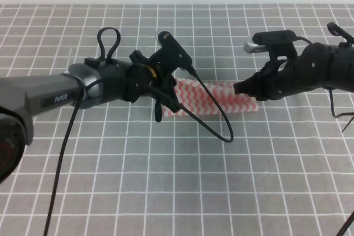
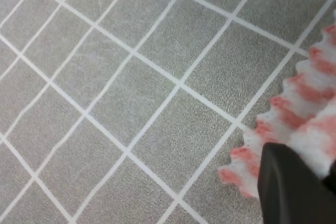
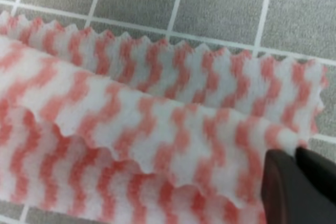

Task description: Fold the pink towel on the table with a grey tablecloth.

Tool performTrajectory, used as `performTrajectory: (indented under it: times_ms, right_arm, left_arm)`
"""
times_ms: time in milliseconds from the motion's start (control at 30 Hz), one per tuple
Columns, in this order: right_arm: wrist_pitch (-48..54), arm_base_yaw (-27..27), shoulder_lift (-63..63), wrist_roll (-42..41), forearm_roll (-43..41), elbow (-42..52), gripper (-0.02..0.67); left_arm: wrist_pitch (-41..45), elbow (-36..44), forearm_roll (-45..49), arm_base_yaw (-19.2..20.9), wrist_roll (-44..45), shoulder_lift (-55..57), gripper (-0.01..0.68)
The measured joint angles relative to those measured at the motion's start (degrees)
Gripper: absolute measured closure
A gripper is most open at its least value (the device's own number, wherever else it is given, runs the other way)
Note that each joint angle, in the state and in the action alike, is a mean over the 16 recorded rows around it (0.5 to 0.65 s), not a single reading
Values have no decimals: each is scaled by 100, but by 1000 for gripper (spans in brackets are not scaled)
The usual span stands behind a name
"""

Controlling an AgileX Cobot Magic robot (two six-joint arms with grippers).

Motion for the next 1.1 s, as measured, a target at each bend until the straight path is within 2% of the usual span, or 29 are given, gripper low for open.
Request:
performTrajectory:
  times_ms: [167,333,600,833,967,1100]
  right_arm:
    - [-73,3,15,1,1,0,640]
    - [-189,2,10,0,1,0,581]
    - [-461,0,0,0,1,0,449]
    - [-691,0,0,1,1,-1,388]
    - [-722,-8,10,8,3,-5,381]
    - [-573,-64,20,101,38,-10,381]
  left_arm:
    - [-38,0,-29,0,-5,21,674]
    - [-95,-2,-51,-1,-4,82,657]
    - [-320,-6,-64,24,-26,222,500]
    - [-580,-7,-82,145,-85,299,338]
    - [-709,-7,-91,241,-125,280,297]
    - [-667,-15,-94,324,-301,203,307]
